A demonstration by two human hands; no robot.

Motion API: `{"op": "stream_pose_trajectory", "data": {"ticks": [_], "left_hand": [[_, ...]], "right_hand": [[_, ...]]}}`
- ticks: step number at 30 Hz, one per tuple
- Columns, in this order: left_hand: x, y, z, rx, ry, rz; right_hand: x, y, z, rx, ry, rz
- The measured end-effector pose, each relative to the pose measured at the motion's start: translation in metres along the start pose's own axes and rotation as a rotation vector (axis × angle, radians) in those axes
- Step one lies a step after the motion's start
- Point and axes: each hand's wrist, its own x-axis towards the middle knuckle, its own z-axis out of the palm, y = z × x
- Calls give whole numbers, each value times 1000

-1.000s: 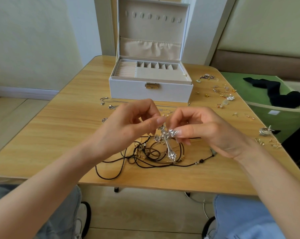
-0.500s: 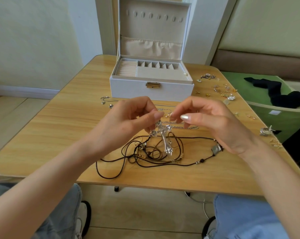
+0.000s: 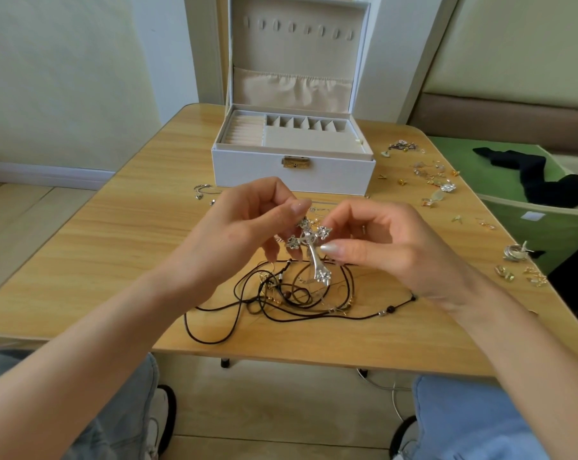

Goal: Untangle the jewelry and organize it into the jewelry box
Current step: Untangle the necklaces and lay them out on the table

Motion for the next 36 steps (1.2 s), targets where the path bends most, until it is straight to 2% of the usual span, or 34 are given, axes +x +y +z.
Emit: {"op": "stream_pose_trajectory", "data": {"ticks": [8,16,26,32,36], "left_hand": [[0,-1,3,25,-9,-11],[0,0,0,7,-13,-22],[1,0,2,-16,-1,-28],[0,-1,1,8,-21,-29],[-1,2,1,-15,-53,-9]], "right_hand": [[0,5,14,-24,100,-49],[-3,1,-1,63,123,-8],[-6,-2,-5,112,18,-29],[-3,-4,-6,206,60,-75],[0,-1,-7,199,165,15]]}}
